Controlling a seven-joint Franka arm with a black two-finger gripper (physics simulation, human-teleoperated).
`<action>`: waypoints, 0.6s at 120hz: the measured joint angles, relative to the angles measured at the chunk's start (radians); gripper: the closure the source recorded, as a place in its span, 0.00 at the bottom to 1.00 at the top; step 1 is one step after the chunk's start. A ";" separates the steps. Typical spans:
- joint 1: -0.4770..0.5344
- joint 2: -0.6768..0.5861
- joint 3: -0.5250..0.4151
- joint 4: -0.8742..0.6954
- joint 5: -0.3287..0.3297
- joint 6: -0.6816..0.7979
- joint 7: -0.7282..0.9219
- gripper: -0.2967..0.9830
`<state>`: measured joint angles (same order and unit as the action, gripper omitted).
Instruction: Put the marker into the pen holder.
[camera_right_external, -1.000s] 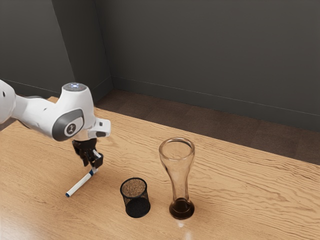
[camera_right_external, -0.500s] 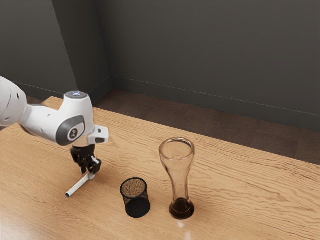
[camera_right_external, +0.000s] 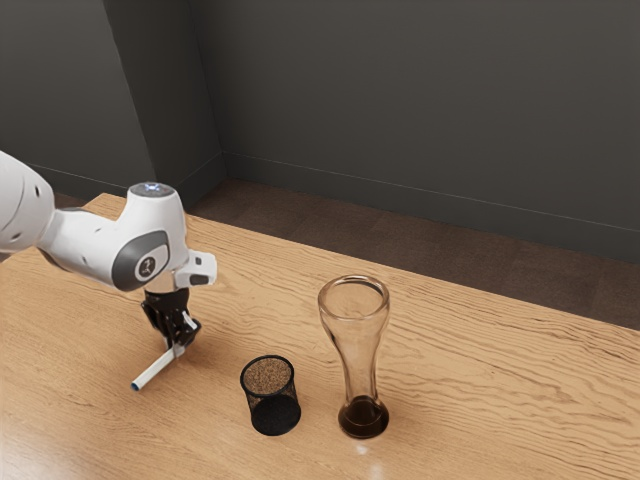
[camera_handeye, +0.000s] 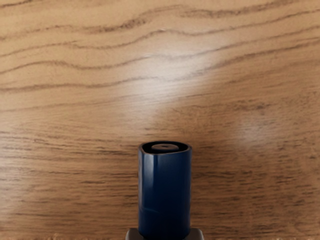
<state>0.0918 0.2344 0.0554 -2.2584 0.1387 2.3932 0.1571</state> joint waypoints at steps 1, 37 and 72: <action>0.000 -0.003 0.000 0.000 0.000 0.000 0.000 0.80; -0.105 -0.318 -0.007 -0.023 -0.053 -0.044 -0.011 0.84; -0.281 -0.416 -0.028 -0.010 -0.141 -0.064 -0.021 0.85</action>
<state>-0.1894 -0.1820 0.0272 -2.2681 -0.0022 2.3294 0.1357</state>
